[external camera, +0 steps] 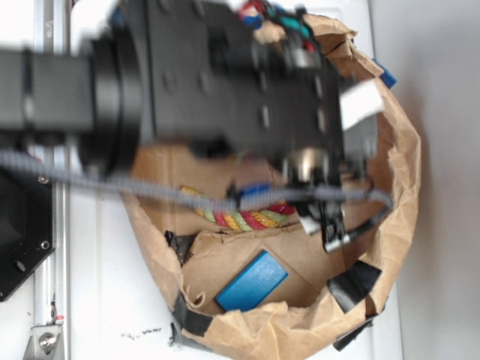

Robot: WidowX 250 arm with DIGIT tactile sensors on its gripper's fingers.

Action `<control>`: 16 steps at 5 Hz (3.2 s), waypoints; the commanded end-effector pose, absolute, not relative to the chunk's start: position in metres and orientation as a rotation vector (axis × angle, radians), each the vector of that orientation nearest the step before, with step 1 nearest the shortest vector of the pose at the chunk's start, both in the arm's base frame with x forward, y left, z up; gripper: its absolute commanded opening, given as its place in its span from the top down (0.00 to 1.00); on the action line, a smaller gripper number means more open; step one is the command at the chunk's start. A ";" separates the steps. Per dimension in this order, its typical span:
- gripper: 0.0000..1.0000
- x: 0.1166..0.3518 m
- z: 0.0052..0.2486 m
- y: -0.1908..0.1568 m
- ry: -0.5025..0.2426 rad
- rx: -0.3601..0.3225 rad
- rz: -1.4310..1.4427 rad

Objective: Grab the multicolored rope.

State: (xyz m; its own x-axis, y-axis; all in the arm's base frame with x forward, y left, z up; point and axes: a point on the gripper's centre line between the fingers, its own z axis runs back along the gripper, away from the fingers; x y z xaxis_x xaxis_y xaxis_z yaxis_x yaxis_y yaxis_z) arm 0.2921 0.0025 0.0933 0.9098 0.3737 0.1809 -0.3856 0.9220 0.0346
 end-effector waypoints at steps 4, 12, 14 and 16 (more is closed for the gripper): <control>0.00 0.272 0.091 -0.030 -0.191 -0.042 0.346; 0.00 0.314 0.067 -0.006 -0.193 -0.151 0.424; 0.00 0.314 0.067 -0.006 -0.193 -0.151 0.424; 0.00 0.297 0.064 -0.003 -0.217 -0.148 0.579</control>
State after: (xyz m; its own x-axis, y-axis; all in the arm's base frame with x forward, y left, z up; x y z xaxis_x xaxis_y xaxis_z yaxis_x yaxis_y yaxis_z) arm 0.2901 -0.0050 0.0438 0.8200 0.5635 0.1004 -0.5455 0.8225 -0.1611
